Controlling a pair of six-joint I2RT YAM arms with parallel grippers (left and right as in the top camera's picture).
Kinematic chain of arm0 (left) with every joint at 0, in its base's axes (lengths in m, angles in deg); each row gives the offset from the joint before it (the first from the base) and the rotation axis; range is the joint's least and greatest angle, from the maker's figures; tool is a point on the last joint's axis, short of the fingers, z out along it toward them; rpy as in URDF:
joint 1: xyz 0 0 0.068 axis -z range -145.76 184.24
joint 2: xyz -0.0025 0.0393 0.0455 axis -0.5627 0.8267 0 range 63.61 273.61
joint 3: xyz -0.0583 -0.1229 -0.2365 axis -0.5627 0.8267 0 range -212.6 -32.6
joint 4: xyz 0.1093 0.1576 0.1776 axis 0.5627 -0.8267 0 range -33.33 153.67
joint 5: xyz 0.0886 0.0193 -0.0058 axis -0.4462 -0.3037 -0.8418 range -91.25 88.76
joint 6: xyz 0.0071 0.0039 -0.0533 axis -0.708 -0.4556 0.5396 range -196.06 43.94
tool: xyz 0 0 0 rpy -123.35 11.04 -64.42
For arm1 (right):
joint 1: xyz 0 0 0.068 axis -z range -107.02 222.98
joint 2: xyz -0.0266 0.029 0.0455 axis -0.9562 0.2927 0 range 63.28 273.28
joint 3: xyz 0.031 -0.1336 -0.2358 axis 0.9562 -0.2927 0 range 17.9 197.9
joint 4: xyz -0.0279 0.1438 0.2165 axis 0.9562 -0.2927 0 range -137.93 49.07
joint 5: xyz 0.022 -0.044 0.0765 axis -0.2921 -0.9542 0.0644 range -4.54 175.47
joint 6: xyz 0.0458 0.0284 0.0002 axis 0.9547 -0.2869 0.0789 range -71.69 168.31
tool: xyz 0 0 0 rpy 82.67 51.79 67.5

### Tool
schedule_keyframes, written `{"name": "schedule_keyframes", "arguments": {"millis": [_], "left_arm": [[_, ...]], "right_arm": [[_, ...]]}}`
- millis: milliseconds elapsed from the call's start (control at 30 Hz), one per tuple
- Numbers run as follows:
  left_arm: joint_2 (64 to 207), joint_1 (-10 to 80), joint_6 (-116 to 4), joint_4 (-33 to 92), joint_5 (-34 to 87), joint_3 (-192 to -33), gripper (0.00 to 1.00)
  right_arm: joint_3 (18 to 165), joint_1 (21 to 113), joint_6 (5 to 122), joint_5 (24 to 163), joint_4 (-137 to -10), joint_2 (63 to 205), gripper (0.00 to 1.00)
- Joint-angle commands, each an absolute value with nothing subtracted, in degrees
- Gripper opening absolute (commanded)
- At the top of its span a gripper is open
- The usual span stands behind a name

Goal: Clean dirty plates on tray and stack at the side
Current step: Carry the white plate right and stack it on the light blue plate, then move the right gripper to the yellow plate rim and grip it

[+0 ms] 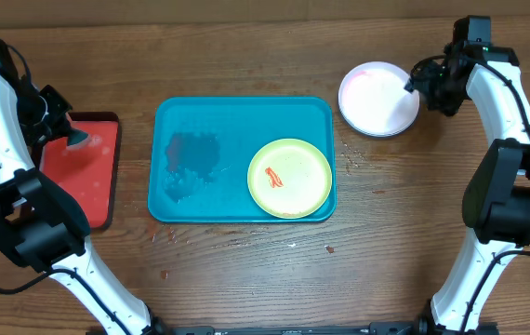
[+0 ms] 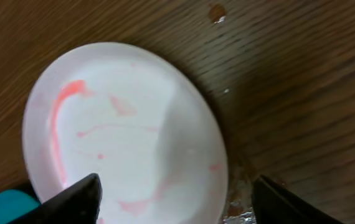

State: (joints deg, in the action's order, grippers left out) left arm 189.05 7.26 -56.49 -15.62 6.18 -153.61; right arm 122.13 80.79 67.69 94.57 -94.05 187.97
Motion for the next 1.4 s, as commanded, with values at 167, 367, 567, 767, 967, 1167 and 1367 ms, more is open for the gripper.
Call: {"name": "schedule_keyframes", "arguments": {"millis": [167,367,567,767,967,1167,1367], "left_arm": [[187.7,7.7,-55.9,-15.8,5.8,-153.7,0.04],[187.7,7.7,-55.9,-16.0,5.8,-153.7,0.04],[187.7,7.7,-55.9,-16.1,5.8,-153.7,0.04],[187.7,7.7,-56.4,-16.1,5.8,-153.7,0.04],[187.7,7.7,-56.4,-15.9,5.8,-153.7,0.04],[187.7,7.7,-56.4,-15.8,5.8,-153.7,0.04],[187.7,7.7,-56.8,-15.9,5.8,-153.7,0.04]], "right_arm": [[121.8,75.3,50.0,120.6,-94.5,187.8,0.81],[121.7,65.5,37.5,115.0,-98.8,187.8,0.56],[120.2,55.4,36.0,94.5,-99.3,187.8,0.63],[117.7,50.8,36.1,84.8,-99.3,187.8,0.59],[115.6,50.5,36.1,87.4,-100.6,187.8,0.58],[115.6,50.3,36.1,91.6,-102.6,187.8,0.58],[114.4,49.8,36.1,91.5,-103.0,187.8,0.49]]}}
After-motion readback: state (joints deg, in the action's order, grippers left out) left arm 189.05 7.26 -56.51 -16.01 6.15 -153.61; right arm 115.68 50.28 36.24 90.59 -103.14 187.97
